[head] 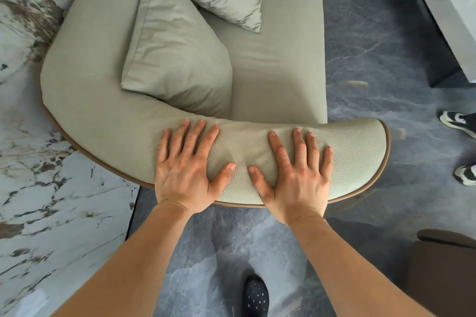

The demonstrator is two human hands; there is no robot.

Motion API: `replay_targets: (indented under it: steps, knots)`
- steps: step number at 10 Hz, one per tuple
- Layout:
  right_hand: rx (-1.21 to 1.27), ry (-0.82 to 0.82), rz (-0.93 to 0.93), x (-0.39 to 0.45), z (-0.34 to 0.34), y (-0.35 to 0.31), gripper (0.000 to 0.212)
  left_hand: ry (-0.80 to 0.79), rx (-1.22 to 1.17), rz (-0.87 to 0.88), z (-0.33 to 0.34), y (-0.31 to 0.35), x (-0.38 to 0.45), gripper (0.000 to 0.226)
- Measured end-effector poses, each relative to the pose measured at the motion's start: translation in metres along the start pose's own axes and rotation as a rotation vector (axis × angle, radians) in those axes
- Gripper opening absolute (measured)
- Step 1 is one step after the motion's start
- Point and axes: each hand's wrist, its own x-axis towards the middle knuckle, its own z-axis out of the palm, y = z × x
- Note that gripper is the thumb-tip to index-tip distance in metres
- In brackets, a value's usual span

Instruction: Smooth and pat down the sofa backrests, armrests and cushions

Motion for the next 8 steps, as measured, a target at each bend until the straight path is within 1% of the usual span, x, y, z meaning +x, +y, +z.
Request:
replay_targets:
  steps: [2, 3, 4, 5, 6, 7, 8]
  knots:
    - [-0.008, -0.289, 0.037, 0.003, -0.023, -0.003, 0.090, -0.217, 0.006, -0.013, -0.023, 0.006, 0.000, 0.087]
    - [0.001, -0.493, 0.017, 0.015, -0.050, 0.000, 0.093, -0.436, 0.022, -0.050, -0.050, 0.009, 0.011, 0.097]
    - [0.037, -0.601, 0.017, 0.028, -0.075, 0.001, 0.095, -0.542, -0.023, -0.085, -0.076, 0.011, 0.023, 0.101]
    - [0.033, -0.707, 0.023, 0.048, -0.126, 0.001, 0.097, -0.614, -0.036, -0.117, -0.126, 0.018, 0.043, 0.099]
    - [0.040, -0.750, 0.027, 0.062, -0.165, -0.001, 0.095, -0.646, -0.016, -0.113, -0.161, 0.018, 0.055, 0.094]
    - [0.017, -0.773, -0.008, 0.079, -0.218, -0.009, 0.090, -0.663, -0.046, -0.079, -0.211, 0.015, 0.073, 0.089]
    - [0.046, -0.781, 0.012, 0.085, -0.254, -0.012, 0.087, -0.668, -0.042, -0.045, -0.244, 0.013, 0.084, 0.088]
